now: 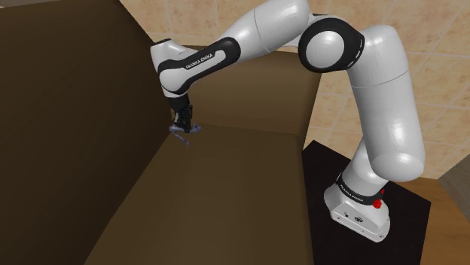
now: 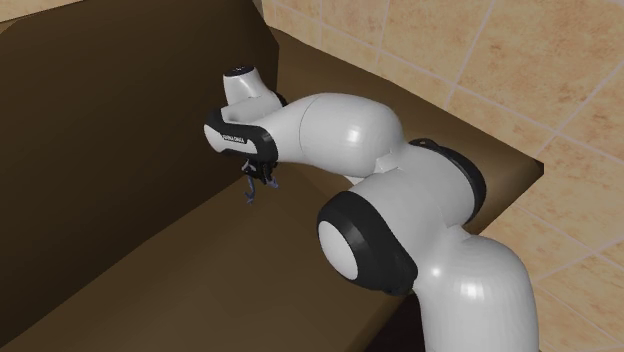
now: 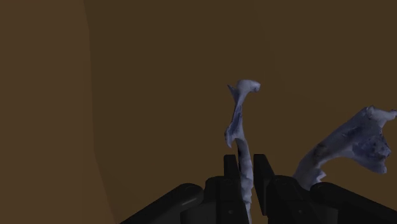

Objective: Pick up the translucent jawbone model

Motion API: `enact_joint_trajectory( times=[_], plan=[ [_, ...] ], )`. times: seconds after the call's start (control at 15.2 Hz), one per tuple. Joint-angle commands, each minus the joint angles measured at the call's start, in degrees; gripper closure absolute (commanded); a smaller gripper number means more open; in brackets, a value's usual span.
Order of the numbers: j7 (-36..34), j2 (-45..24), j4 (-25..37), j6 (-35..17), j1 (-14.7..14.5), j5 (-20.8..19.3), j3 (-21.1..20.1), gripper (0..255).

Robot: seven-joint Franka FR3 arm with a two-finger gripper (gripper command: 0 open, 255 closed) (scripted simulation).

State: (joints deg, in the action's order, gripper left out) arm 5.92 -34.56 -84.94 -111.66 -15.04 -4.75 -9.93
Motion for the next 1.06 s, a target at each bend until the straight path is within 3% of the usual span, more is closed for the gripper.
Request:
enact_joint_trajectory(
  times=[0.0, 0.99],
  plan=[
    [0.04, 0.53, 0.33, 0.86, 0.03, 0.08, -0.05, 255],
    [0.28, 3.61, 5.73, 9.3, 0.03, 0.65, -0.39, 255]
  ],
)
